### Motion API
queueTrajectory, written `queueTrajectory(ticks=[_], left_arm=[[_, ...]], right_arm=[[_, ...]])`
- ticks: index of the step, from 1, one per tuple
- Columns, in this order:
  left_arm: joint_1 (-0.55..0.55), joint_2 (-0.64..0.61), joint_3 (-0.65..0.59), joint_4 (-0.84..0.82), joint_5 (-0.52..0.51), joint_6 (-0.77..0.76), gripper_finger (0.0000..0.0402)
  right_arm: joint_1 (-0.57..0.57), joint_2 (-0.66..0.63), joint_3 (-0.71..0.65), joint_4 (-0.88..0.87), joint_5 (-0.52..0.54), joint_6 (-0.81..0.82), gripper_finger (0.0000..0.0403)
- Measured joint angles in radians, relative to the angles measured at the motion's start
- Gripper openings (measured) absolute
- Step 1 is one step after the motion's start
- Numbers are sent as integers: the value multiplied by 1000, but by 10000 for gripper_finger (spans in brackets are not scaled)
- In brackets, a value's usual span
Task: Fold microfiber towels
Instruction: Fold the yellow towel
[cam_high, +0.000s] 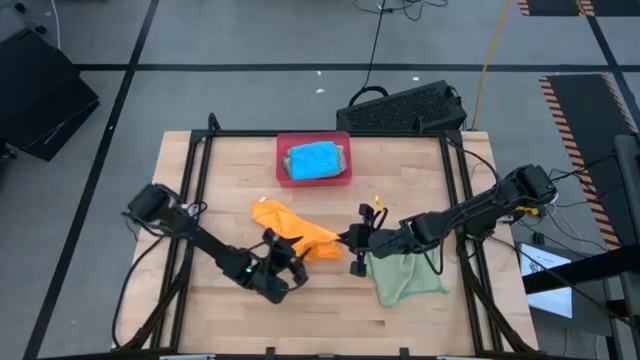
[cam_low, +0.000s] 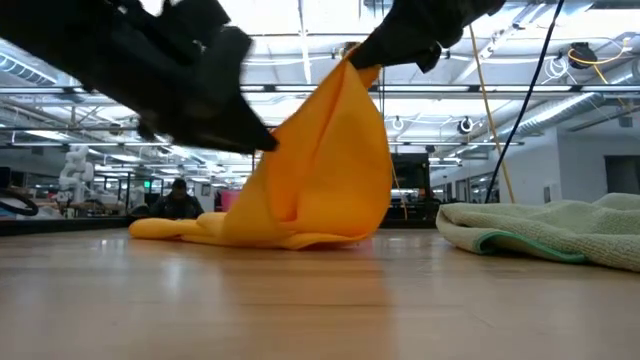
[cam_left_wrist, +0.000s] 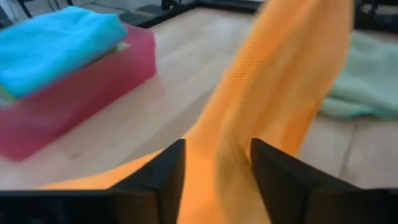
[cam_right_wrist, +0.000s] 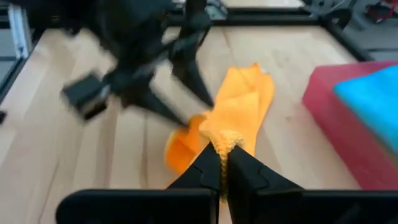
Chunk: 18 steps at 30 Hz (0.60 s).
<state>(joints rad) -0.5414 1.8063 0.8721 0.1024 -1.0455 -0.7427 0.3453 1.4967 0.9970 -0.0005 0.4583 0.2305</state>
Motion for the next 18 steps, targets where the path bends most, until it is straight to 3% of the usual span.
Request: queueTrajectory(ticks=[5, 10, 14, 18], left_arm=[[-47, -136, -1, -314, 34, -99, 123], [-39, -221, -3, -616, 46, -200, 105], [-34, -282, -3, -507, 104, -164, 104], [-61, -264, -2, -208, 160, 79, 118]], right_arm=[[6, 0, 0, -20, -22, 19, 4], [11, -7, 0, -17, -48, 16, 4], [5, -12, 0, -9, -39, 7, 4], [-24, -12, 0, 12, -16, -11, 4]])
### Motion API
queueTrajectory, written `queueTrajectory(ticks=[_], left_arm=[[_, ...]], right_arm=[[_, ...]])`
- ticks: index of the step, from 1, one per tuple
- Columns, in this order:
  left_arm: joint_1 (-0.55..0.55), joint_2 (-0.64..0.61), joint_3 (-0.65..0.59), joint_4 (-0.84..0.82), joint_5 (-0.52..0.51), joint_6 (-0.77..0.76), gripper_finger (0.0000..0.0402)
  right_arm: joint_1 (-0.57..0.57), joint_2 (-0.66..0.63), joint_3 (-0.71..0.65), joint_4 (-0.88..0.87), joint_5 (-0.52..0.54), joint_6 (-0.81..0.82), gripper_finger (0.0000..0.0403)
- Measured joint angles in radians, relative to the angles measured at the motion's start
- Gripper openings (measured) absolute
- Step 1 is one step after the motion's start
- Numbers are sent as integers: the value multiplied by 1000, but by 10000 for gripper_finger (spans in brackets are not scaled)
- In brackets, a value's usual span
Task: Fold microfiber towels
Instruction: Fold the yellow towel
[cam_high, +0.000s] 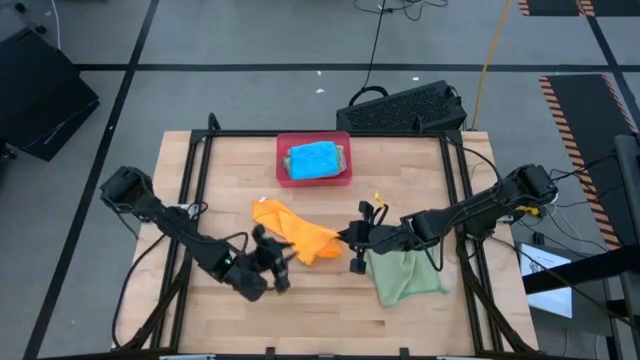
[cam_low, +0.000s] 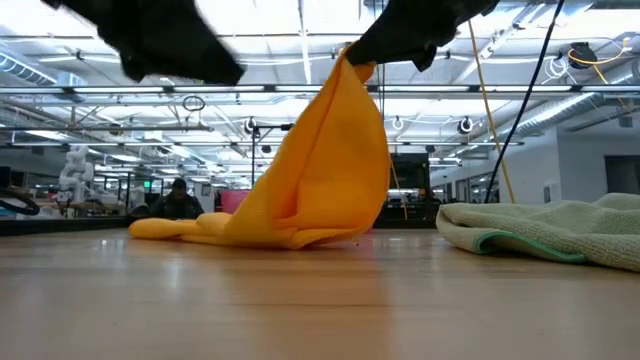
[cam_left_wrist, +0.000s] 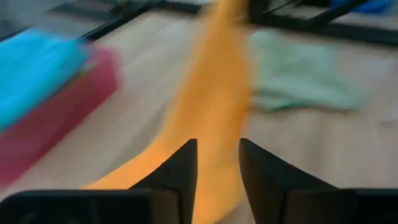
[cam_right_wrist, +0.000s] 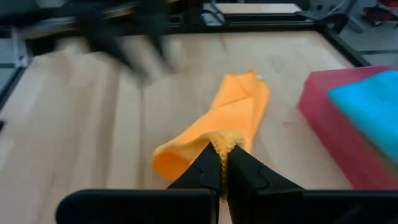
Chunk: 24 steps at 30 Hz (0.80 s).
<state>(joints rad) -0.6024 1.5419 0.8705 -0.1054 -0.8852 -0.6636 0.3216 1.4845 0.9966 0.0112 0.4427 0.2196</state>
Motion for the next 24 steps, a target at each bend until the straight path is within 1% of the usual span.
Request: queueTrajectory(ticks=[2, 5, 9, 12, 15, 18, 20, 22, 24], left_arm=[[-13, 41, 2, 136, 3, 89, 139], [-24, 108, 1, 241, -33, 155, 180], [-20, 223, 1, 309, -50, 163, 227], [-6, 311, 1, 346, -85, 122, 247], [12, 379, 1, 389, -127, 93, 252], [34, 426, 0, 462, -141, 137, 247], [50, 438, 0, 483, -142, 156, 241], [65, 440, 0, 474, -146, 146, 228], [72, 435, 0, 419, -158, 141, 204]], right_arm=[[-13, 0, 0, 9, 2, -6, 4], [-21, 0, 0, 18, 0, -15, 4], [-21, 0, 0, 17, 0, -19, 4], [-21, 0, 0, 18, 0, -19, 4], [-25, 0, 0, 24, 1, -23, 4], [-28, 0, 0, 24, 1, -18, 4], [-28, 0, 0, 25, 2, -8, 4], [-28, 0, 0, 24, 1, 1, 4], [-20, 0, 0, 22, 1, 4, 4]])
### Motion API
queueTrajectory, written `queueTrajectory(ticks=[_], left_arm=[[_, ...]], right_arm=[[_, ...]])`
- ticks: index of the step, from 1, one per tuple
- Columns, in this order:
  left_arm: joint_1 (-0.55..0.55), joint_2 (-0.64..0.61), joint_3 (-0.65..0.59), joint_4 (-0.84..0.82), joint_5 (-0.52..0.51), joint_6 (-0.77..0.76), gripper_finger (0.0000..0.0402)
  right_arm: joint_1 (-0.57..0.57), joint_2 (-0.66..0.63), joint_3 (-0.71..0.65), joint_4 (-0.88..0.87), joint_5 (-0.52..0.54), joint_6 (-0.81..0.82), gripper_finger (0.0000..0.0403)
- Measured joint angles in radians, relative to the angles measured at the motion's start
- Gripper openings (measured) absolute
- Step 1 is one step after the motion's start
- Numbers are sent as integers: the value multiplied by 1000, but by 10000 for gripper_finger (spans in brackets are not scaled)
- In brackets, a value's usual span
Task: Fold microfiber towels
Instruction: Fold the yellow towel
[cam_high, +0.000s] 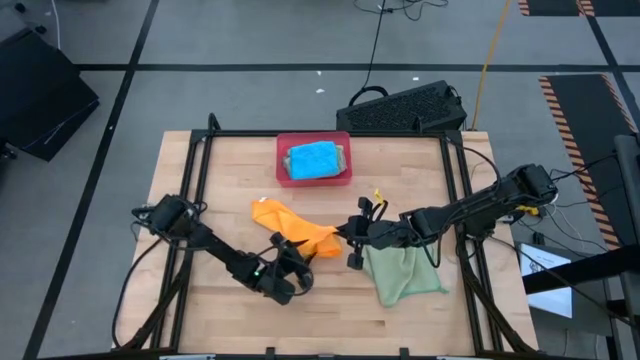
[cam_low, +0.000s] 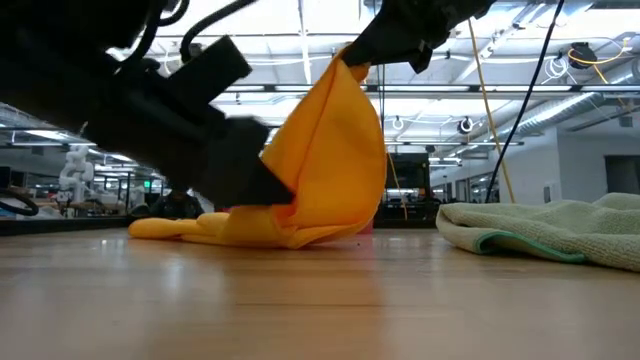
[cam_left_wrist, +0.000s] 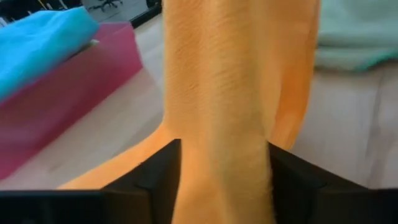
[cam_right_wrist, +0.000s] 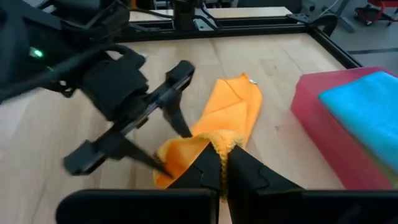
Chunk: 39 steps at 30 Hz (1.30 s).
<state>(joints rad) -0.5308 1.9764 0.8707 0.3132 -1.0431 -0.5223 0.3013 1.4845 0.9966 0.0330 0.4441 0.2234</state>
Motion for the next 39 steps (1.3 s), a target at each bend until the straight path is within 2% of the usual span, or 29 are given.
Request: queueTrajectory(ticks=[8, 15, 19, 22, 25, 28, 34, 36, 39], left_arm=[[-12, -122, 0, -324, 1, -94, 96], [-1, -245, 1, -591, 135, -165, 68], [19, -281, 0, -672, 239, -158, 61], [22, -331, 0, -654, 339, -78, 57], [4, -406, -1, -597, 431, 66, 32], [-23, -521, 1, -574, 426, 196, 8], [-57, -780, 0, -685, 329, 271, 15], [-64, -848, 1, -654, 372, 321, 8], [-75, -920, 1, -576, 480, 401, 7]], right_arm=[[41, 0, 0, -25, 0, 19, 4], [69, 0, 0, -36, -3, 27, 4], [100, 0, 0, -42, -4, 27, 4], [122, -3, 0, -86, -62, 26, 4], [130, -11, 3, -146, -83, 10, 4], [105, -37, 15, -212, -19, -28, 4], [72, -143, 67, -192, 157, -200, 4], [72, -180, 92, -134, 193, -299, 4], [74, -225, 105, -24, 174, -431, 4]])
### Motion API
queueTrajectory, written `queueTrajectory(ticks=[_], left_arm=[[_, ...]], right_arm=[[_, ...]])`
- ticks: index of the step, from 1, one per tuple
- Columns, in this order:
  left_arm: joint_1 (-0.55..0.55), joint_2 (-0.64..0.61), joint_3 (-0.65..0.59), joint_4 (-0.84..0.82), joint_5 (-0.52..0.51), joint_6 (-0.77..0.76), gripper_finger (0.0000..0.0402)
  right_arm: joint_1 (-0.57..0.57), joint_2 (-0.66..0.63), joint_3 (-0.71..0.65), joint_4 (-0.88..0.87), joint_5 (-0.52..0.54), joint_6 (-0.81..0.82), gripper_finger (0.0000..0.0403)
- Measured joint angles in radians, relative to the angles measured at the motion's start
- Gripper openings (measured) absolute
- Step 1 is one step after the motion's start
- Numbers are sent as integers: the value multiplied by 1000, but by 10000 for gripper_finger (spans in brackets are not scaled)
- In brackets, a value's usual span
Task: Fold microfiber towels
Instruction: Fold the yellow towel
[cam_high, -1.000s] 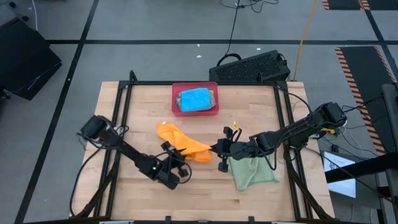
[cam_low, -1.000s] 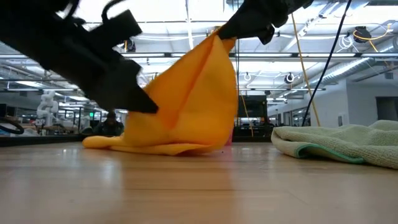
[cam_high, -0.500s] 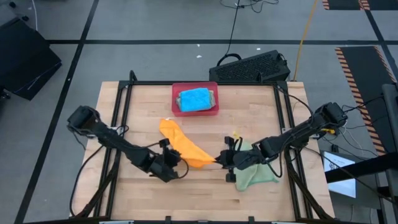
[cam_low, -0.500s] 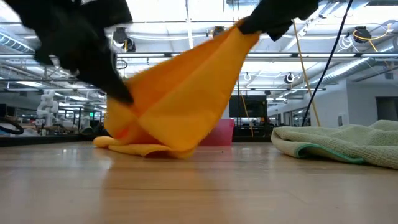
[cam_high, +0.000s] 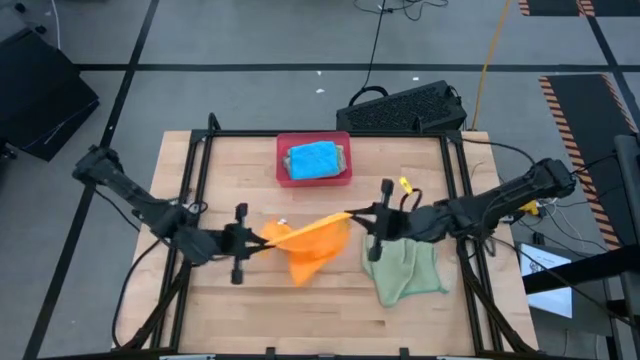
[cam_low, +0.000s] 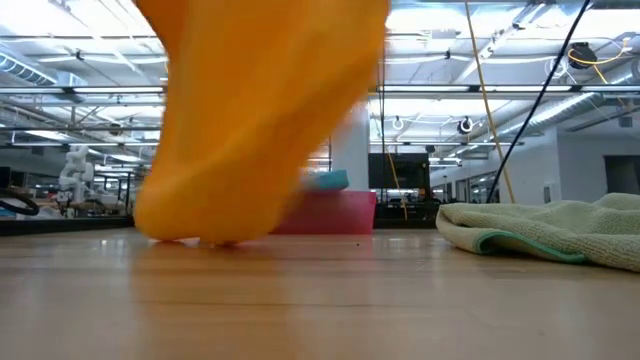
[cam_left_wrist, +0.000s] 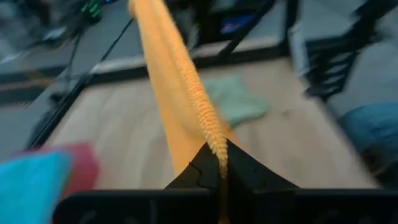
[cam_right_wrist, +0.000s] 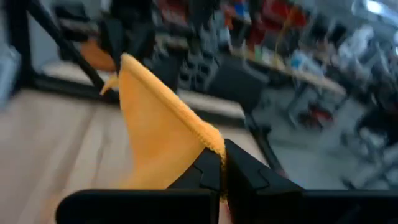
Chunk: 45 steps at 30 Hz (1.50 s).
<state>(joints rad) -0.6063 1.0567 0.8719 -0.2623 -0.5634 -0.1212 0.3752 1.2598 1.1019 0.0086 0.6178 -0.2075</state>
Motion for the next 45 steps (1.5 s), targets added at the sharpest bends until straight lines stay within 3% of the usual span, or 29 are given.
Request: queueTrajectory(ticks=[3, 8, 12, 16, 23, 30, 38, 45], left_arm=[[-12, -25, 0, 76, 73, 56, 17], [-32, 6, 0, 55, 126, 5, 10], [-44, 101, 0, 31, 180, -112, 6], [-59, 229, -1, 43, 216, -195, 36], [-63, 445, -2, 16, 82, -331, 113], [-64, 581, -2, -122, -58, -427, 175], [-93, 660, -2, -137, -79, -514, 186], [-146, 655, -2, -229, -73, -817, 186]], right_arm=[[1, -19, 2, 70, -101, -33, 4], [19, 10, 2, -7, -201, 106, 4], [59, 65, 2, -86, -229, 239, 4], [110, 134, 2, -149, -233, 343, 4], [150, 248, 2, -156, -230, 472, 4], [86, 307, 1, -157, -225, 523, 4], [-12, 315, 1, -177, -225, 526, 4], [-110, 303, 0, -305, -224, 503, 4]])
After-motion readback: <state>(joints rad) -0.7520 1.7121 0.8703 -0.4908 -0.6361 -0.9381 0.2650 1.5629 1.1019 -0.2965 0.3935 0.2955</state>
